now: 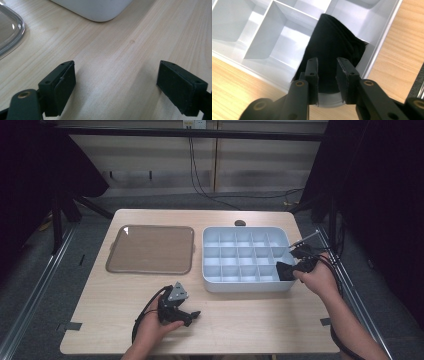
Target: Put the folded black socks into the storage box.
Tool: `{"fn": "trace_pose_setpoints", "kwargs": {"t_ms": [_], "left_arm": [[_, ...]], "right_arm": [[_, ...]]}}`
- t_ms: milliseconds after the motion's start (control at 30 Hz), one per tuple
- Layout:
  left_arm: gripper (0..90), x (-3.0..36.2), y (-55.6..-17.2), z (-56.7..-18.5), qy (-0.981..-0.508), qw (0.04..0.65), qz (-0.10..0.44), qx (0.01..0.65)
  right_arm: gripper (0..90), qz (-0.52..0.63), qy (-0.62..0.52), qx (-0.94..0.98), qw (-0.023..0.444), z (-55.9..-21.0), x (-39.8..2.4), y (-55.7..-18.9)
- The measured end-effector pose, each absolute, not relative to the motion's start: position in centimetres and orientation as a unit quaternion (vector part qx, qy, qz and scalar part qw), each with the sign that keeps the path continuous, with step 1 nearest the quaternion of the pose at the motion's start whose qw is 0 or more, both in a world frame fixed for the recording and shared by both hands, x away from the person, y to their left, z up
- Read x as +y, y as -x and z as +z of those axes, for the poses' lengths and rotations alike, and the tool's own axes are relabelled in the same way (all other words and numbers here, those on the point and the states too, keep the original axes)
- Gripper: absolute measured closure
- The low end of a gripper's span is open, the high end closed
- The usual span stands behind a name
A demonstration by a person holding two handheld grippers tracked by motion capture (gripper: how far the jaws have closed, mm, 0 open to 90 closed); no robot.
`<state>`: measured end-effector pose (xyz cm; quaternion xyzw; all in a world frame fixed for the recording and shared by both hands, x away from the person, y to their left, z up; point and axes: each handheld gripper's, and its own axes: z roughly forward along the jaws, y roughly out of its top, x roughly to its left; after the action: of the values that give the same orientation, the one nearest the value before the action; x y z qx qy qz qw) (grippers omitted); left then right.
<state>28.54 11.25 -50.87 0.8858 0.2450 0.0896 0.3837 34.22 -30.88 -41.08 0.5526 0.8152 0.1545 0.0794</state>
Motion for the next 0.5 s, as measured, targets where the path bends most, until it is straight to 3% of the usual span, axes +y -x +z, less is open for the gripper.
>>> {"fn": "trace_pose_setpoints", "kwargs": {"t_ms": [500], "left_arm": [[15.0, 11.2, -28.5, -50.9, -0.885, 0.384, 0.090, 0.245]], "right_arm": [[56.5, 0.196, -0.545, 0.811, 0.086, -39.8, -30.4, -33.0]]}}
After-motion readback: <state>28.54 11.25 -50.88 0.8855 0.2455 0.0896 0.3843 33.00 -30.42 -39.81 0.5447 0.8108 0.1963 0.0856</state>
